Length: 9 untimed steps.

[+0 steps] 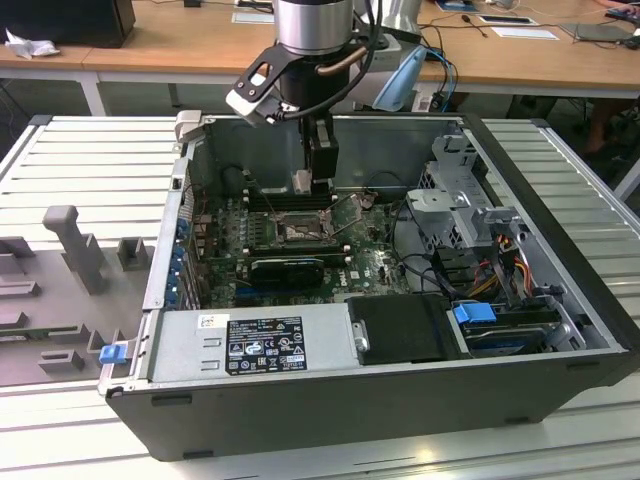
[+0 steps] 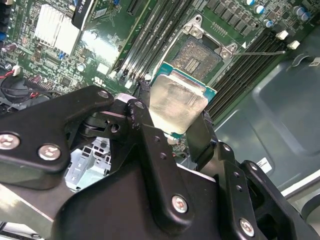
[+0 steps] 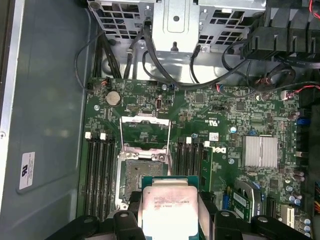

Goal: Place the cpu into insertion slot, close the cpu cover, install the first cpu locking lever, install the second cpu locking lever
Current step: 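Place the cpu into insertion slot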

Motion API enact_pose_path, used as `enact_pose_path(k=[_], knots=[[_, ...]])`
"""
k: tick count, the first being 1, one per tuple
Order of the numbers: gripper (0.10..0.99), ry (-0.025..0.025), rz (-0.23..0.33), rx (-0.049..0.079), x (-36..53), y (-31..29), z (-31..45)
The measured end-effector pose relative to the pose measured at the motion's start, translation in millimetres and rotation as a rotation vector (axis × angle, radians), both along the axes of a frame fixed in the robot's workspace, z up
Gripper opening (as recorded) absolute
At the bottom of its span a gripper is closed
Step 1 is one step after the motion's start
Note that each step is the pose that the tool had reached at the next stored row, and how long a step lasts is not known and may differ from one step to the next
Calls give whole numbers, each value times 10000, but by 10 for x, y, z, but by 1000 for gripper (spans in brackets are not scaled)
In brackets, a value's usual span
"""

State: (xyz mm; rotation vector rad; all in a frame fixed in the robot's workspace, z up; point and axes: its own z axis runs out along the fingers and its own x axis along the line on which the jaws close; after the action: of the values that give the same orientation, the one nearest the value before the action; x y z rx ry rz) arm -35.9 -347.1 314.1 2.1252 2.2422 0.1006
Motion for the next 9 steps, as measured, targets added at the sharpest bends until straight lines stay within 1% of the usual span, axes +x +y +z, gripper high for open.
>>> enact_pose_path(k=[2,8,9], knots=[[529,1,0,-1,0,0,-25],[529,0,0,-1,0,0,-65],[529,0,-7,0,0,0,-87]])
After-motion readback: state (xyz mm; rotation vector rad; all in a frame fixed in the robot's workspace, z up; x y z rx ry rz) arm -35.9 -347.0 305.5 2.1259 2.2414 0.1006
